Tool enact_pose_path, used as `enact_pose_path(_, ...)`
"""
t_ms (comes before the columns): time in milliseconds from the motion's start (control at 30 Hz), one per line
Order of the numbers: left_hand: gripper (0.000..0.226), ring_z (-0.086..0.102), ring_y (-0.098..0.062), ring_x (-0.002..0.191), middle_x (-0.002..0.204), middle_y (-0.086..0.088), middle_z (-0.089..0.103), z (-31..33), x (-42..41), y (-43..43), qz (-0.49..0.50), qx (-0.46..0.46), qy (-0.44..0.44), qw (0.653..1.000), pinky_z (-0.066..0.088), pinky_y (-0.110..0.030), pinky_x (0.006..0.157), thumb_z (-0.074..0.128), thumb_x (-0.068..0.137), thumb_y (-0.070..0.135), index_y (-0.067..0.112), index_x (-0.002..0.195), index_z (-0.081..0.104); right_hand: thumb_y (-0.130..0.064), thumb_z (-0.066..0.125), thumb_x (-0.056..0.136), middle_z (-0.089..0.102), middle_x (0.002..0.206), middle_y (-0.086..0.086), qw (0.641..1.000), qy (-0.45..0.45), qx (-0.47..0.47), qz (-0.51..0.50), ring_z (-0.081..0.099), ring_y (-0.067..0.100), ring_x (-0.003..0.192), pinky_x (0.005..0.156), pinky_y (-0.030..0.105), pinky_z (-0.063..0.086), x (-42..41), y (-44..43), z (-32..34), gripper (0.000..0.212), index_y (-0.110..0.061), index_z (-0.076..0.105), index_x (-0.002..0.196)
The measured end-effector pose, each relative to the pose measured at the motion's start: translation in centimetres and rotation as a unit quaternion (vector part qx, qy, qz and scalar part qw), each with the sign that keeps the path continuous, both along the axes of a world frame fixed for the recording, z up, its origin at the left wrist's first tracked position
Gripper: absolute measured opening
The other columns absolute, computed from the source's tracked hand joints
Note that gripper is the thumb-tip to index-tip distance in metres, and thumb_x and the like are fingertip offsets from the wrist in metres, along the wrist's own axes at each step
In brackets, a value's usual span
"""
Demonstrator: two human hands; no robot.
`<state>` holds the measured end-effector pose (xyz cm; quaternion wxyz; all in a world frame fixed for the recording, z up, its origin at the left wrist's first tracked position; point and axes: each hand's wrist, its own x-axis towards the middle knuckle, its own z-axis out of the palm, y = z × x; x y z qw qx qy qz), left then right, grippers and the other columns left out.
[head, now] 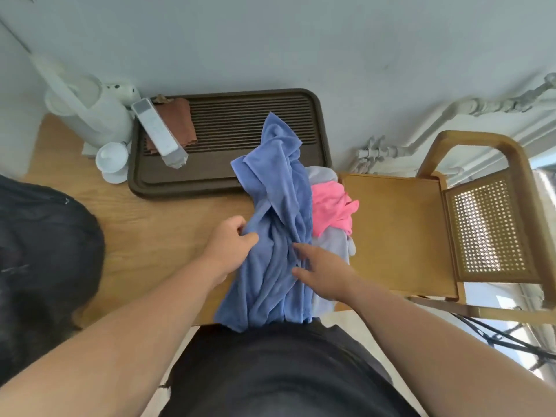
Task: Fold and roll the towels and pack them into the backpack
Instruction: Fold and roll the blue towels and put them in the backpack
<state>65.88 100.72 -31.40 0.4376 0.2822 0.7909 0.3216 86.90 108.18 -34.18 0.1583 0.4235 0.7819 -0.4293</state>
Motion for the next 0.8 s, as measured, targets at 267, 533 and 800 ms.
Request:
enact_pose_path(267,0.020,0.035,-0.008,0.047,0.049,0.013,0.046,7.1,2.7,-2.3,0.061,0.064,0.049,0.995,0.031,-0.025,0.049,0.058,0.087,-0.004,0.014,0.080,0.061,-0.027,0.068,0.088,0.029,0.157,0.002,0.949,0.207,0.195,0.133,0.040,0.032,0.132,0.106,0.047,0.041,-5.3,3.0,6.1,0.075,-0.037,0.034,0.153)
enact_pose_path(533,0.023,0.043,-0.007,0.052,0.057,0.003,0.057,15.2,2.2,-4.5,0.024,0.130,0.206,0.969,0.036,-0.022,0.050,0.059,0.084,0.001,0.022,0.082,0.069,-0.034,0.064,0.087,0.058,0.131,-0.003,0.896,0.190,0.313,0.249,0.047,0.030,0.119,0.088,0.041,0.042,-9.3,3.8,10.5,0.023,-0.021,0.072,0.104)
enact_pose_path(800,0.021,0.057,-0.007,0.070,0.075,0.013,0.063,17.6,-2.2,-8.1,0.001,0.075,0.378,0.923,0.044,-0.024,0.057,0.055,0.093,0.012,0.025,0.088,0.070,-0.066,0.067,0.079,0.045,0.141,-0.007,0.889,-0.011,0.359,0.283,0.036,0.027,0.129,0.101,0.045,0.038,-8.1,4.6,12.6,0.052,-0.032,0.066,0.118)
